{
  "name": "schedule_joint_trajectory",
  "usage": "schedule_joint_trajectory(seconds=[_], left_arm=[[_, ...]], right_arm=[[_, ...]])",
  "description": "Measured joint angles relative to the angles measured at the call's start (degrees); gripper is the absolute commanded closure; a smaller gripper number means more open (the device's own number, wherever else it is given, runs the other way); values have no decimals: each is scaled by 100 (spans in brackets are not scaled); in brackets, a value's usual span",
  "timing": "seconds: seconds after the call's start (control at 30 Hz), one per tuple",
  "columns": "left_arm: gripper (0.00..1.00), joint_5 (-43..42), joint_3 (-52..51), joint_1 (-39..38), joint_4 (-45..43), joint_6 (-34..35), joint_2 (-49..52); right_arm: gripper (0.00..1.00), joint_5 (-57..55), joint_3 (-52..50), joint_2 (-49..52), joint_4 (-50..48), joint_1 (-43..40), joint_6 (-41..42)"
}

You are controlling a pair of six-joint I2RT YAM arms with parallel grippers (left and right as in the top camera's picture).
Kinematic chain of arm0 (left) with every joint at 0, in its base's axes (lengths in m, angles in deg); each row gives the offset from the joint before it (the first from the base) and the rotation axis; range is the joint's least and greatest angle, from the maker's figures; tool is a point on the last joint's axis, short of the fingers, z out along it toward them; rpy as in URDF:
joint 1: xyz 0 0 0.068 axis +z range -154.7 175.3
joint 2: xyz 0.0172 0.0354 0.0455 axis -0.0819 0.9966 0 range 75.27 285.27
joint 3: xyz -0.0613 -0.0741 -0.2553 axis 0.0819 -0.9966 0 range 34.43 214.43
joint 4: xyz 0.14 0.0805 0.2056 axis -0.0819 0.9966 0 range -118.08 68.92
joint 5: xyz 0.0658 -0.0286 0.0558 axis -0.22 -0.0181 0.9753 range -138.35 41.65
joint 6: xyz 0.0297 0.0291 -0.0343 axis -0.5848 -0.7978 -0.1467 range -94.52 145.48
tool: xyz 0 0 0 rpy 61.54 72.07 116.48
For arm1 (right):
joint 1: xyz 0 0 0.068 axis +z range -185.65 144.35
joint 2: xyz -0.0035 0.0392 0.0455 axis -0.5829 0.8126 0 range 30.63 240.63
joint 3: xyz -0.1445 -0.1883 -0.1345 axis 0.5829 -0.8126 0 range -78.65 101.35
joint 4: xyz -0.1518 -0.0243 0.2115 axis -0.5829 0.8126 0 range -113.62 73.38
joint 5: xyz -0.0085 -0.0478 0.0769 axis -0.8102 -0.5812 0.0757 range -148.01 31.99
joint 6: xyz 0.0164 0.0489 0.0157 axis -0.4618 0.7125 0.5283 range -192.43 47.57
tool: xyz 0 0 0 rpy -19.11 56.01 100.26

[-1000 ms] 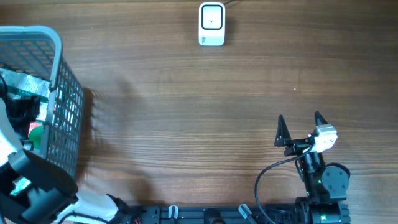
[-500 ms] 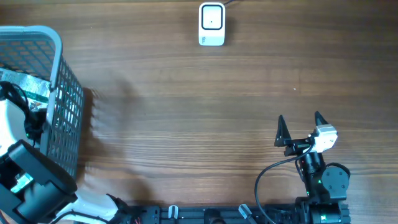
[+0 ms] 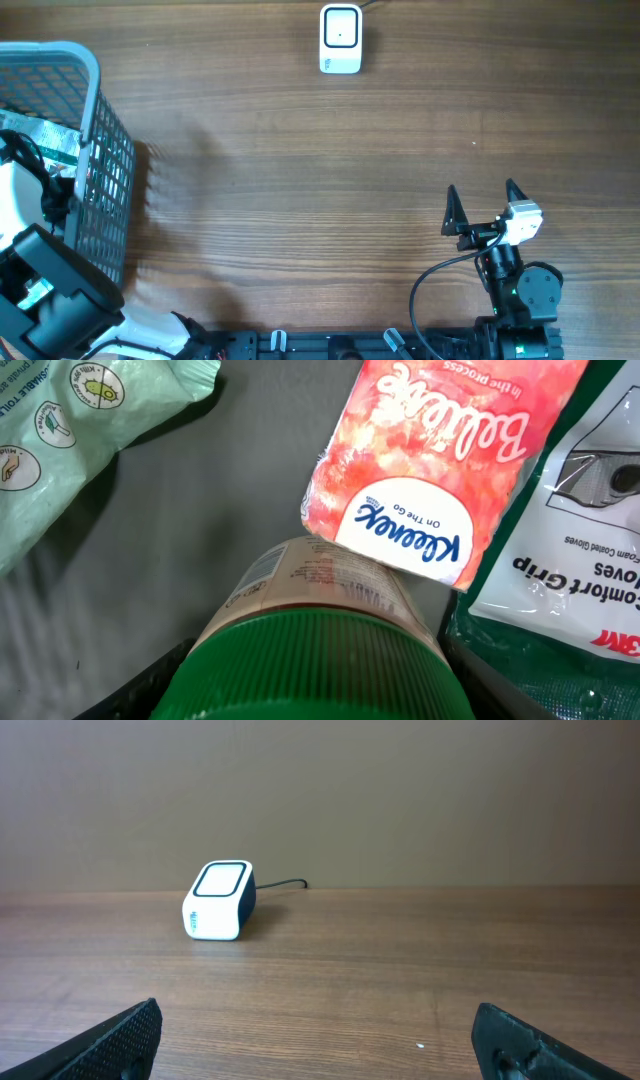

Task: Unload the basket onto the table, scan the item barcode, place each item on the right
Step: 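Reach the left gripper into the basket and grasp the green-lid jar, then lift the jar out and set it upright near the scanner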

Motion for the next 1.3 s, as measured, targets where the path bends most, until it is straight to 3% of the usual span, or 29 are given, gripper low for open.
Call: schedule_joint_trajectory(seconds=[0.23,0.6,0.93,1.13,1.3], left_arm=[[39,-35,-57,0,48,0,-527],[38,-815,238,0,232,-308,-3003],[37,-1912,726,-4,-1062,-310,-4892],[40,-3237,752,-55,-1631,-310,-5016],[40,-3716,752,-940,-1600,-597,-4741]], right_arm=[[0,0,0,0,0,0,0],[0,0,0,0,0,0,0],[0,0,0,0,0,0,0],[0,0,0,0,0,0,0],[0,0,0,0,0,0,0]])
